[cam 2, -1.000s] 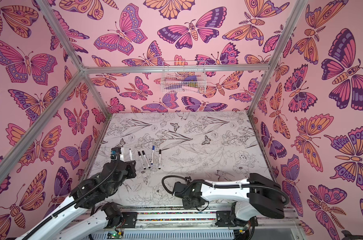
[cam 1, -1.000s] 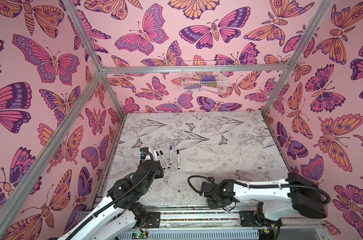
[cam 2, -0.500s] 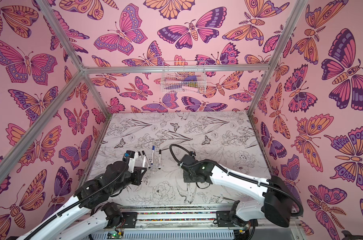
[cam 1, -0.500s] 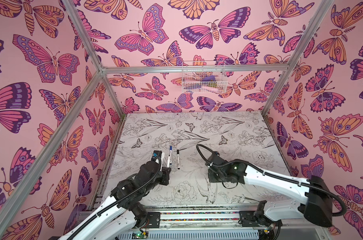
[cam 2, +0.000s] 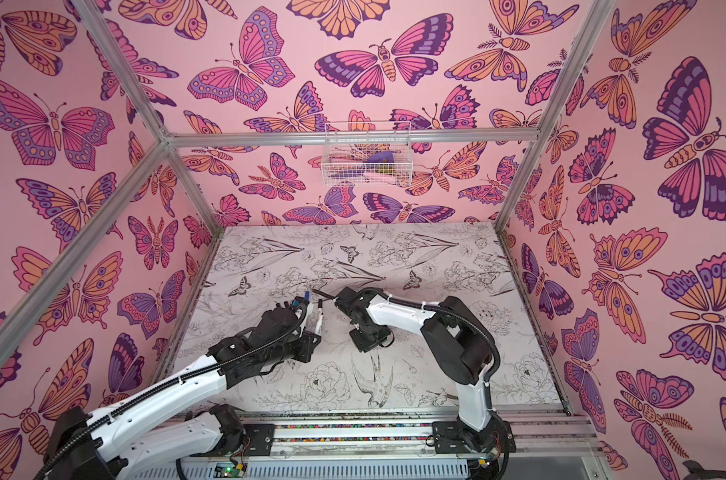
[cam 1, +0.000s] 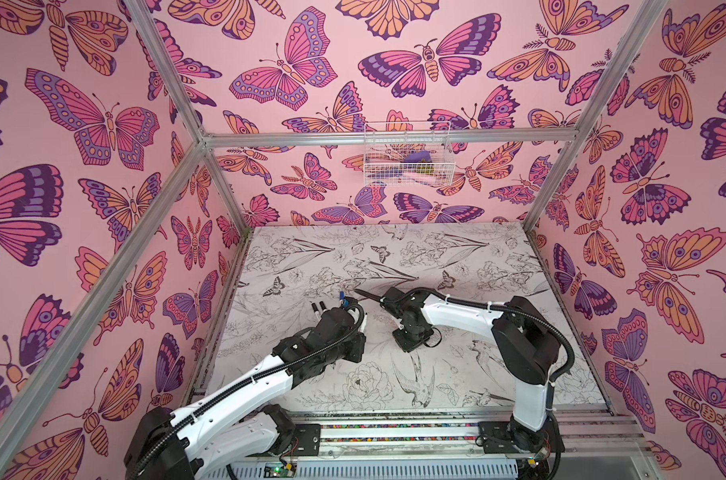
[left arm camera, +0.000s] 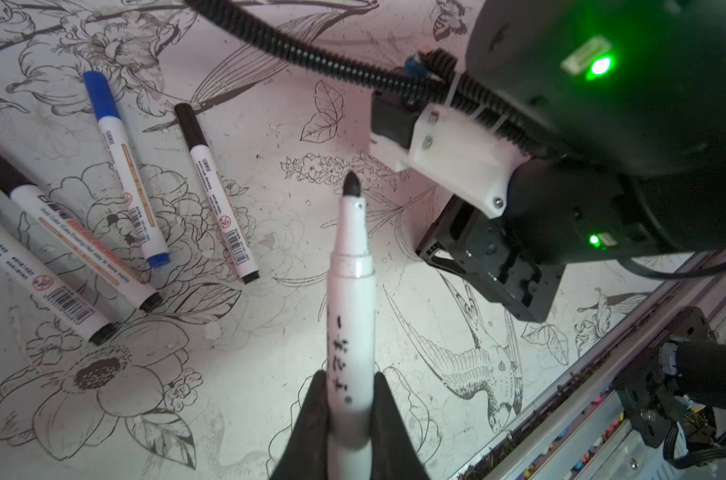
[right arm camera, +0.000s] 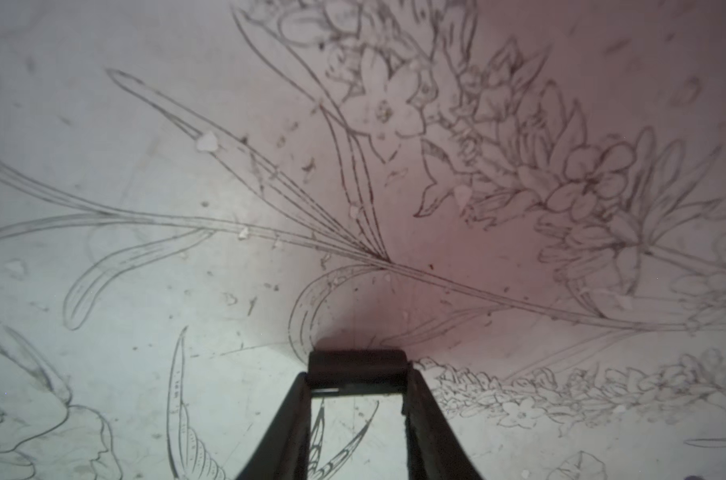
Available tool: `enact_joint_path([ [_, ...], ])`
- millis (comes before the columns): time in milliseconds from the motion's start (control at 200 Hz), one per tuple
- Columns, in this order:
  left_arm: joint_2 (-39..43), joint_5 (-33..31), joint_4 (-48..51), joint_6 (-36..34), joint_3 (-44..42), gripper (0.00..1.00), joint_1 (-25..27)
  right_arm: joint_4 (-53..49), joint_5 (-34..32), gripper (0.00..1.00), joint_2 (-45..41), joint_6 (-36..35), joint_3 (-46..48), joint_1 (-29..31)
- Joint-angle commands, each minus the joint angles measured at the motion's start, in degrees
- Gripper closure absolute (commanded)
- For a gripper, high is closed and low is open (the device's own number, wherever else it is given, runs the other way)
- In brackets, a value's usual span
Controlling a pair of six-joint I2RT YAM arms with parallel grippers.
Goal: Insert the pens into the pen caps
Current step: 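Lift the black cap with the right gripper and carry it toward the left gripper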
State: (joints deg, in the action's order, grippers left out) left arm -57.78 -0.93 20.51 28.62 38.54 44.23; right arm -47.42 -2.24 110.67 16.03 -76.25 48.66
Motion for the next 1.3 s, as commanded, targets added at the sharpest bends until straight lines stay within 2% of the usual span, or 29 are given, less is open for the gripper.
enact_joint_path([
  [0,-0.1,-2.1,-5.3,2.6,0.3,1.0,0.2,-2.3,0.3,0.6,1.3,-5.9,-0.9,-0.7],
  [160,-1.3,-2.9,-5.9,3.0,0.8,1.0,0.2,-2.6,2.5,0.34,-2.2,-4.0,-0.8,-3.0],
  [290,-2.2,-2.4,-6.3,3.3,1.4,1.0,0.2,-1.0,9.5,0.26,-8.2,1.3,2.2,-7.7],
  [411,-2.1,-2.1,-6.4,3.8,1.2,1.0,0.2,-0.1,13.5,0.27,-11.5,7.3,6.0,-10.5],
  [561,-1.3,-2.1,-6.4,3.5,0.4,1.0,0.2,2.2,18.4,0.29,-11.6,14.1,10.6,-10.9],
  [821,0.7,-1.1,-5.9,2.4,-0.2,1.0,0.2,8.3,23.0,0.33,-7.2,19.3,10.7,-10.8],
  [982,2.7,-1.1,-5.0,2.2,-1.2,1.0,0.2,8.6,23.1,0.34,-4.7,21.6,9.2,-10.6],
  [1297,5.6,-1.8,-3.6,1.5,-2.0,1.0,0.2,4.6,16.7,0.4,0.1,22.5,3.4,-8.3],
])
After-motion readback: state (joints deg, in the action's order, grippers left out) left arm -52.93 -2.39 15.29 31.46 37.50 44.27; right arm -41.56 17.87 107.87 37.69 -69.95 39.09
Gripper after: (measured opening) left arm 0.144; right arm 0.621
